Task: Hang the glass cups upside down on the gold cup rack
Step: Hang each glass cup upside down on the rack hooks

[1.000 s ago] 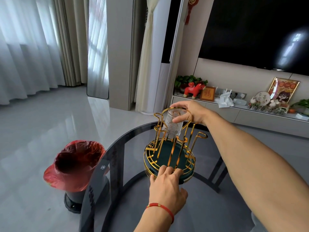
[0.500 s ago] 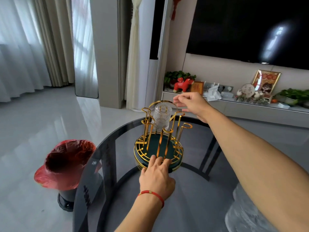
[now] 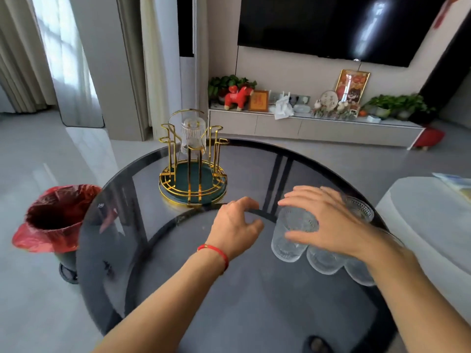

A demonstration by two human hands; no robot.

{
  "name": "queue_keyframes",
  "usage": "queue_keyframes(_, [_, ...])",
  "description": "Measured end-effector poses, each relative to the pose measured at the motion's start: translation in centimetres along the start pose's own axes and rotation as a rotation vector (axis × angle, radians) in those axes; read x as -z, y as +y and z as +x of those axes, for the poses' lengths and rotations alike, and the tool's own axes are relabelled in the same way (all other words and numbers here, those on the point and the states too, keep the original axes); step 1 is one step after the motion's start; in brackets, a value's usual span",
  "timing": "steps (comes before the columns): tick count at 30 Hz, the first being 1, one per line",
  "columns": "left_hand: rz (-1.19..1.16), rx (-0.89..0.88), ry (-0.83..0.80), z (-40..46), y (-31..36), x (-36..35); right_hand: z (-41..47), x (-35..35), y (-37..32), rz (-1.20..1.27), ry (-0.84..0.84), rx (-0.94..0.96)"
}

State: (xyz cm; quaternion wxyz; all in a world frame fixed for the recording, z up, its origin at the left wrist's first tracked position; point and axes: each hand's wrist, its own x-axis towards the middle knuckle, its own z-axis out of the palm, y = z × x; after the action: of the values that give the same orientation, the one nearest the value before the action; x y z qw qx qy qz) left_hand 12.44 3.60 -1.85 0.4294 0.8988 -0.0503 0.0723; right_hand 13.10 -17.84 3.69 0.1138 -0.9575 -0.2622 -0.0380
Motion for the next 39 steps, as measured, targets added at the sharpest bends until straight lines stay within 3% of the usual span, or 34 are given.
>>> queue_keyframes(2, [-0.02,-0.001,-0.053,-0.5,0.7,-0.5,-0.5,-1.6,1.1,-0.235,-0.16,-0.023])
queue_keyframes(4, [-0.013,0.003,-0.111,-0.7,0.6,-0.6,-0.3,-2.3,1.8,-0.383,-0.213,0.035])
queue_keyframes(9, [0.003,0.024,-0.139,-1.4,-1.3,-0.6,0.2,-2.1,2.2,-0.304,-0.098,0.097])
queue_keyframes(12, [-0.083,0.079,-0.147,-1.3,-1.6,-0.1,-0.2,-2.4,1.4,-0.07,0.118,0.139])
queue_keyframes(16, [-0.671,0.46,-0.358,-1.0,-0.8,0.6,-0.1,-3.5,-0.2,0.444,0.378,0.083])
queue_keyframes(18, [-0.935,0.465,-0.479,-0.7,-0.9,1.4,0.3,-4.4,-1.3,0.671,0.398,0.021])
queue_keyframes(20, [-1.027,0.402,-0.421,-0.5,-1.0,2.2,0.7,-5.4,-2.3,0.743,0.362,-0.017])
queue_keyframes(23, [-0.767,0.337,-0.104,0.0,-1.4,2.9,1.3,-6.7,-3.2,0.562,0.273,-0.026])
queue_keyframes(26, [-0.456,0.178,0.046,0.0,-2.0,2.9,2.1,-7.6,-4.5,0.404,0.208,-0.047])
queue_keyframes(30, [-0.269,-0.006,0.128,0.3,-2.1,3.0,3.9,-7.8,-5.7,0.44,0.288,-0.058])
queue_keyframes(33, [-0.252,-0.015,0.185,1.4,-3.1,4.2,4.8,-7.5,-5.3,0.545,0.333,-0.146])
queue_keyframes(35, [-0.005,0.001,0.238,2.3,-5.4,4.9,5.4,-7.0,-5.1,0.625,0.361,-0.195])
queue_keyframes(37, [0.318,0.037,0.176,2.9,-7.8,5.3,6.4,-6.1,-4.9,0.717,0.382,-0.208])
queue_keyframes(39, [0.457,0.051,0.102,3.2,-9.6,5.3,8.1,-4.8,-5.0,0.847,0.4,-0.211])
